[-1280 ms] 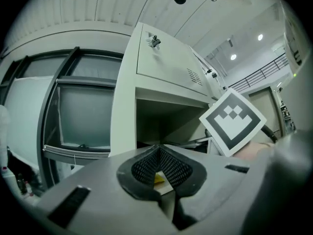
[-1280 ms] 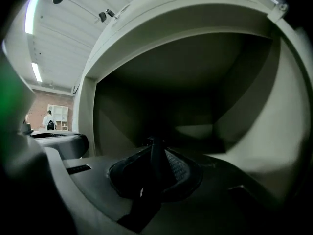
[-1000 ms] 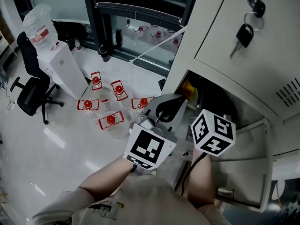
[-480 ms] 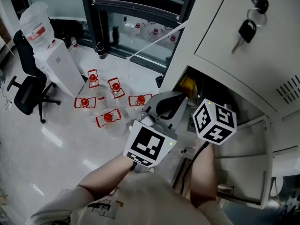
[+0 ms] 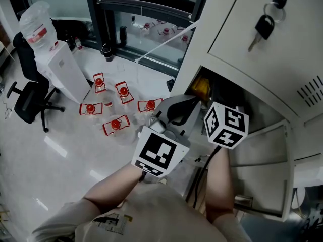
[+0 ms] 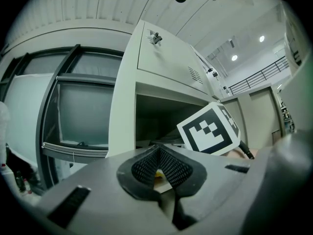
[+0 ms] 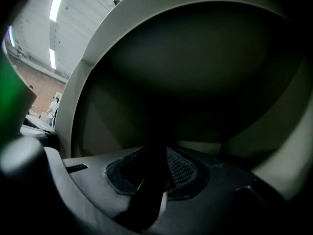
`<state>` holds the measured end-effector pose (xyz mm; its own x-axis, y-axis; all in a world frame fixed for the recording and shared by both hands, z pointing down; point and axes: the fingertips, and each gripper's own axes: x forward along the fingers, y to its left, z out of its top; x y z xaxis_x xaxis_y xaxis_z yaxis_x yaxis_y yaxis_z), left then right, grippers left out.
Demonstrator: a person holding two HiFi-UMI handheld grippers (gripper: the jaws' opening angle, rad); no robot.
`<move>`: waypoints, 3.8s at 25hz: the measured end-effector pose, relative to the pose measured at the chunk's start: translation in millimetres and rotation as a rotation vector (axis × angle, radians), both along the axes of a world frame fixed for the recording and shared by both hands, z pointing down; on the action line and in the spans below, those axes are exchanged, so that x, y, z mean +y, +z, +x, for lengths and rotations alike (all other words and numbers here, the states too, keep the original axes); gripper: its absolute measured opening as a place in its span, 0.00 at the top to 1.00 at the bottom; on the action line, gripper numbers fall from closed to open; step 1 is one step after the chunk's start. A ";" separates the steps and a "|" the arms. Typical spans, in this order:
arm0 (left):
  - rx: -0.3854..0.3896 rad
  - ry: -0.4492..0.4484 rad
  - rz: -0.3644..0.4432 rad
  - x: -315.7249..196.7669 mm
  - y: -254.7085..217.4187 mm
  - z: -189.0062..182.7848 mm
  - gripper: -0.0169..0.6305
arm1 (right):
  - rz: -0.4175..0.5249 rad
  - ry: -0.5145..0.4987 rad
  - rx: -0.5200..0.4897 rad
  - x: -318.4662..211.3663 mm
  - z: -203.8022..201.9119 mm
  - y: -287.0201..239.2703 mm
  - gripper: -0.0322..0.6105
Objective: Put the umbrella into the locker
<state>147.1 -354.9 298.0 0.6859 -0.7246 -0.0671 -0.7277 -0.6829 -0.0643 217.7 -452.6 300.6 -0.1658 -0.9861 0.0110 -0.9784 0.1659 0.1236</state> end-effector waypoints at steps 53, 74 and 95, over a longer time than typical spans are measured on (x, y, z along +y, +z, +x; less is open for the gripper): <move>-0.085 0.068 0.100 68.1 -20.5 -6.6 0.96 | 0.058 -0.172 -0.026 185.6 6.5 -23.7 0.93; -0.110 0.082 0.031 60.9 12.5 -2.3 0.96 | -0.034 -0.215 -0.011 186.9 -5.4 11.0 0.94; -0.114 0.083 0.025 58.6 15.3 -3.1 0.96 | -0.050 -0.201 -0.014 182.4 -1.9 16.8 0.94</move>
